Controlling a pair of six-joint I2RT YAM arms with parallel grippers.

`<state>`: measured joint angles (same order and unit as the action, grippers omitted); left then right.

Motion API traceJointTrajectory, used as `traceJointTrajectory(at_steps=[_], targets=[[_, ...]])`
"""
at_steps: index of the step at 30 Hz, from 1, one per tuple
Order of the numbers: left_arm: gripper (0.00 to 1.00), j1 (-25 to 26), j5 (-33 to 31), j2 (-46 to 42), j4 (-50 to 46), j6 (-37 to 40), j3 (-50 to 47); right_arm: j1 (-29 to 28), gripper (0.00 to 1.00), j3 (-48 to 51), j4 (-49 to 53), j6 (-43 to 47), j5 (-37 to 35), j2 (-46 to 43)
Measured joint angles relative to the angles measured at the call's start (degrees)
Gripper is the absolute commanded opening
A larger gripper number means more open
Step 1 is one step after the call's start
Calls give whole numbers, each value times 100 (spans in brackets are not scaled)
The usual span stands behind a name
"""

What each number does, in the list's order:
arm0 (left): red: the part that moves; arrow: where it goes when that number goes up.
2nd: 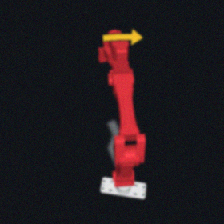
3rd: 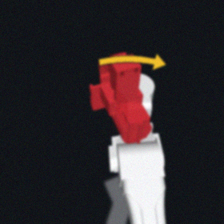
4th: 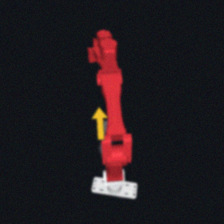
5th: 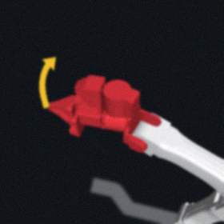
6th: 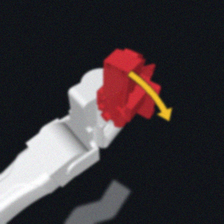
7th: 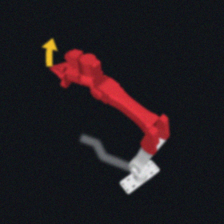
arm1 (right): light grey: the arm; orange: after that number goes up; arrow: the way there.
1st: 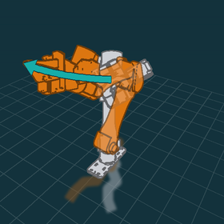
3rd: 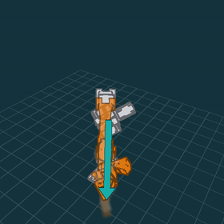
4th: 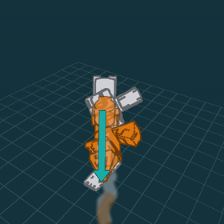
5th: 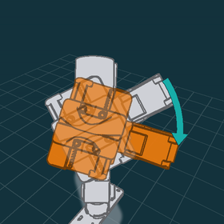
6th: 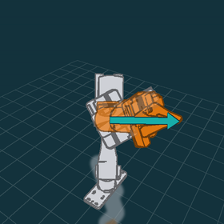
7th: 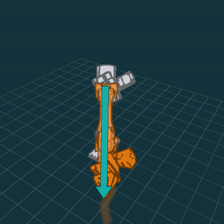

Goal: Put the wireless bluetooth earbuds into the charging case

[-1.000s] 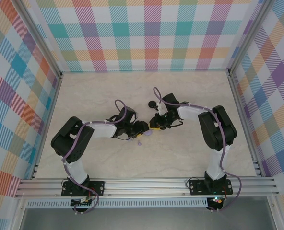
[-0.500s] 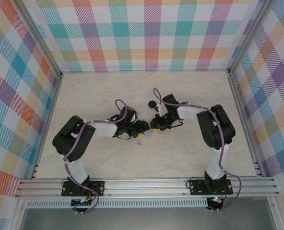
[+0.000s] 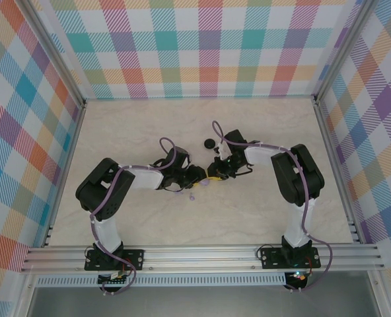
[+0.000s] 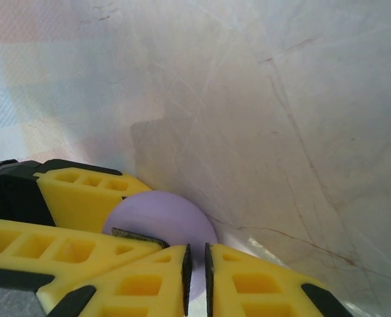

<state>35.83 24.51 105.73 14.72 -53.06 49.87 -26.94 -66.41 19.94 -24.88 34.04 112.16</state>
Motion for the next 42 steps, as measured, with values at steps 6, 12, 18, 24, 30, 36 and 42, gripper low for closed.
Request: traceJointTrajectory(at_steps=[6,12,18,24,30,36,42], targets=[[10,15,-39,4,146,-48,-26,33,21,155,-109,-96,-107,-109],[9,46,-175,-70,149,-7,-81,66,26,452,-168,-177,-205,-535],[9,28,-313,-267,-44,109,-168,249,31,715,-339,-238,-269,-1266],[16,24,-310,-269,-107,238,-166,380,32,754,-367,-232,-332,-1467],[31,22,-299,-243,-109,323,-160,382,32,787,-352,-210,-339,-1467],[36,22,-361,-245,-234,417,-160,382,32,787,-341,-170,-337,-1467],[36,24,-376,-262,-269,452,-160,382,32,787,-341,-168,-334,-1467]])
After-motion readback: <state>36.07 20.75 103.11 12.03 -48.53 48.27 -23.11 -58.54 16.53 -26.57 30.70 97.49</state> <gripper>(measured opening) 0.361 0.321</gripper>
